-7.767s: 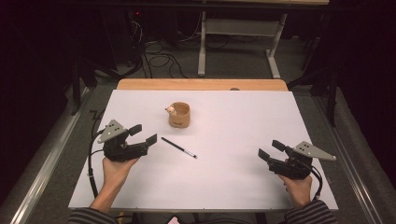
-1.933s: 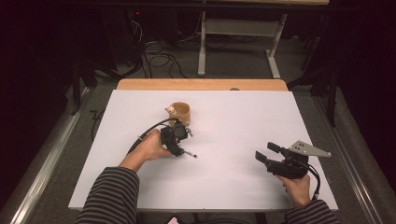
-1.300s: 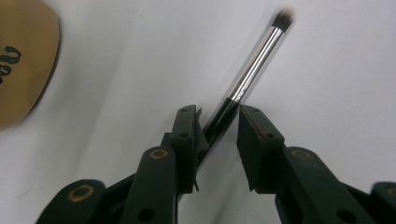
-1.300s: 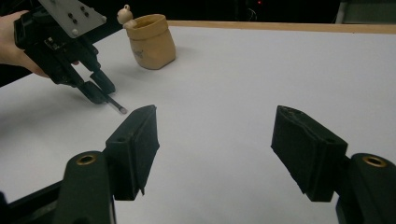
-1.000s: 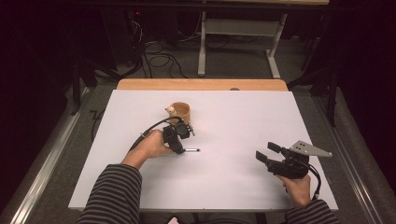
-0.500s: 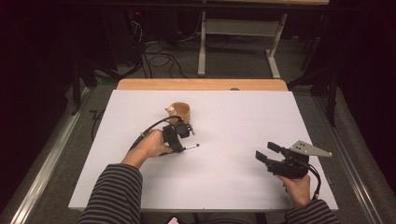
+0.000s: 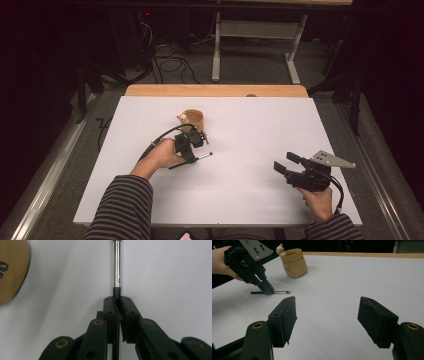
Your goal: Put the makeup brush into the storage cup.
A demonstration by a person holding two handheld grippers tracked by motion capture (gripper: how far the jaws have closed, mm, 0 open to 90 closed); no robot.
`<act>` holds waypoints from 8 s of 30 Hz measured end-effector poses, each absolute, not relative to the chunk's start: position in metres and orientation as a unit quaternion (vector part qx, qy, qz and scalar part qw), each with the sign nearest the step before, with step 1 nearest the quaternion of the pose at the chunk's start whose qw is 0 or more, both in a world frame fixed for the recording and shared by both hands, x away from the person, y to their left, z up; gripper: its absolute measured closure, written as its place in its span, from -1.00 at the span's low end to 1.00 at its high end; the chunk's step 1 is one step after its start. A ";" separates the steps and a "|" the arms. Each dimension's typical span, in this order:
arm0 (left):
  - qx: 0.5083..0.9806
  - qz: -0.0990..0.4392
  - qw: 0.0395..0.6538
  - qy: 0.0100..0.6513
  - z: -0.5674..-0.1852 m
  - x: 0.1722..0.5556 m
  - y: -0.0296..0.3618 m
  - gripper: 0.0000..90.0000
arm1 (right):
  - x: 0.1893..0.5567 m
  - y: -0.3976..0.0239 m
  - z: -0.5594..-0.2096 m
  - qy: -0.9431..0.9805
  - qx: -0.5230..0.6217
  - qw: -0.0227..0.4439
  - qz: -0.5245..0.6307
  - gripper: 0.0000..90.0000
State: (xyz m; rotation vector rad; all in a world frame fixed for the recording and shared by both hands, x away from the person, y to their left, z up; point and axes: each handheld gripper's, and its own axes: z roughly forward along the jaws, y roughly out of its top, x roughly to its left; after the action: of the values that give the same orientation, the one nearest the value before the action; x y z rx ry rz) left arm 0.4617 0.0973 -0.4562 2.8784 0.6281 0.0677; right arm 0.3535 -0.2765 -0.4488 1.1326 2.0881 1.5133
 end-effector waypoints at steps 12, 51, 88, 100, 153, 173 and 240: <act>0.970 0.032 0.107 0.215 -0.449 0.458 0.100 0.85 | 0.354 -0.276 -0.449 0.733 0.395 0.160 0.530 -0.28; 0.922 0.061 0.280 0.261 -0.408 0.437 0.136 0.86 | 0.352 -0.274 -0.449 0.740 0.388 0.158 0.527 -0.26; 0.835 0.107 0.434 0.320 -0.390 0.437 0.162 0.86 | 0.354 -0.275 -0.450 0.738 0.392 0.155 0.527 -0.26; 0.817 0.127 0.449 0.338 -0.391 0.444 0.167 0.86 | 0.354 -0.275 -0.450 0.738 0.392 0.155 0.527 -0.26; 0.750 0.199 0.488 0.400 -0.386 0.501 0.141 0.86 | 0.355 -0.273 -0.450 0.740 0.386 0.146 0.530 -0.26; 0.738 0.212 0.491 0.411 -0.393 0.513 0.135 0.86 | 0.354 -0.268 -0.451 0.748 0.375 0.143 0.529 -0.26; 0.763 0.187 0.430 0.445 -0.411 0.510 0.142 0.72 | 0.357 -0.265 -0.452 0.752 0.374 0.140 0.525 -0.28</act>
State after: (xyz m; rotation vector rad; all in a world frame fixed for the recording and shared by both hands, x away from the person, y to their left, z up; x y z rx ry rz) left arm 0.5098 0.1425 -0.4110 1.9032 1.1110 0.4665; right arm 0.3571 -0.2650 -0.4518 1.0803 2.1718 1.5168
